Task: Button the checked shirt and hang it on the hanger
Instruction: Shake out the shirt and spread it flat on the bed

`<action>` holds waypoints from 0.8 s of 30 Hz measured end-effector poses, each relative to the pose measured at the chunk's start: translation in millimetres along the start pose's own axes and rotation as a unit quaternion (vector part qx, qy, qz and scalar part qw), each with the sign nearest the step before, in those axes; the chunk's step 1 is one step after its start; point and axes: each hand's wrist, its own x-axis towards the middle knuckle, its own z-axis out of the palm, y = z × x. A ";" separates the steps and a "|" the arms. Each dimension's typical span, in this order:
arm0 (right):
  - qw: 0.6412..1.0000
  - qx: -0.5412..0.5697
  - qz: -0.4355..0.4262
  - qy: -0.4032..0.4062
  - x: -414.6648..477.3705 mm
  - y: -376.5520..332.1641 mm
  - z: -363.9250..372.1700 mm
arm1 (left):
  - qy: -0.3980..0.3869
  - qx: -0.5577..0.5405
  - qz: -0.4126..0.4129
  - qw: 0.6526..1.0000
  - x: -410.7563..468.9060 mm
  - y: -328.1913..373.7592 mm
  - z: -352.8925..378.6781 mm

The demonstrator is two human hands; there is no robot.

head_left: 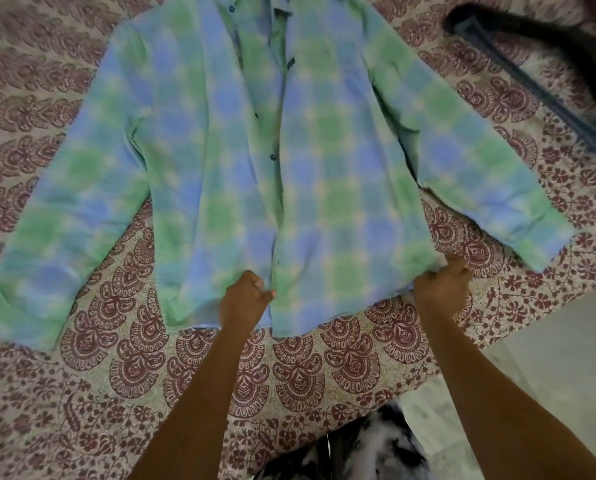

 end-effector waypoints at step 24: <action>0.895 0.123 -0.419 -0.091 109.9 -379.7 105.1 | 0.245 -0.076 0.286 0.923 260.3 231.8 -163.9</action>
